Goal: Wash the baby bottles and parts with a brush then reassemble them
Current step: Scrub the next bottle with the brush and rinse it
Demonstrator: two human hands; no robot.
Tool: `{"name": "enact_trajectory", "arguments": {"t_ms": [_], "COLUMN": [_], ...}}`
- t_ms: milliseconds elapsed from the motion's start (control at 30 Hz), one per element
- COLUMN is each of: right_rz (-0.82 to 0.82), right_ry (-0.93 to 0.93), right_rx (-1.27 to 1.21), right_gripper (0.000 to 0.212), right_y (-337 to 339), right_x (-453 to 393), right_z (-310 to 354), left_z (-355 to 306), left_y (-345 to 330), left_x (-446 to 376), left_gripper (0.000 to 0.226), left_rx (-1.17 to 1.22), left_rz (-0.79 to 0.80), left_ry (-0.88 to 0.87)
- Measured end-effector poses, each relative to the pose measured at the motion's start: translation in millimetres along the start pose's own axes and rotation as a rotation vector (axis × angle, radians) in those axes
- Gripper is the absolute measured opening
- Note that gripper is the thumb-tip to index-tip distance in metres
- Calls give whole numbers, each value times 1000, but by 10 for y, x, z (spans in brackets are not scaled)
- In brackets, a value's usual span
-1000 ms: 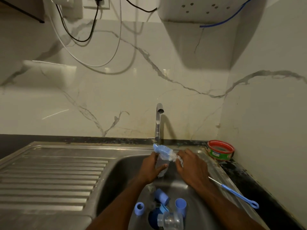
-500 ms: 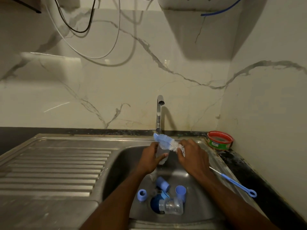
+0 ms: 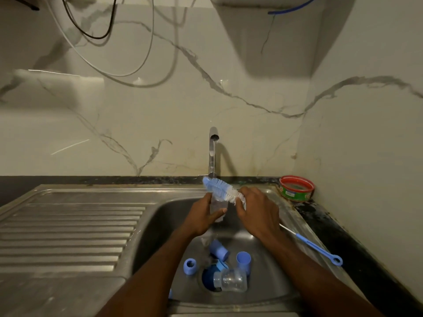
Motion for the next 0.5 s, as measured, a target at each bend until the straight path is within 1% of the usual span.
{"name": "enact_trajectory", "arguments": {"t_ms": [67, 133, 233, 333, 433, 500], "right_rz": [9, 9, 6, 4, 10, 12], "right_ry": [-20, -23, -19, -1, 10, 0], "right_rx": [-12, -9, 7, 34, 27, 18], "right_gripper": [30, 31, 24, 23, 27, 32], "right_y": [-16, -10, 40, 33, -28, -59], "right_x": [-16, -22, -2, 7, -12, -27], "right_z": [29, 33, 2, -17, 5, 7], "left_z": [-2, 29, 68, 66, 21, 10], "left_y": [-6, 19, 80, 68, 3, -11], "left_x": [-1, -22, -43, -34, -16, -7], "left_gripper": [49, 46, 50, 54, 52, 50], "left_rx": [-32, -48, -49, -102, -122, -105], "left_rz": [-4, -55, -132, -102, -41, -37], "left_ry": [-4, 10, 62, 54, 13, 4]}}
Point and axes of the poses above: each hand's wrist, its own x-axis away from the middle knuckle, its own y-axis out of the back of the hand, z = x × y, the point moved 2 cm from there along -x, towards the middle knuckle
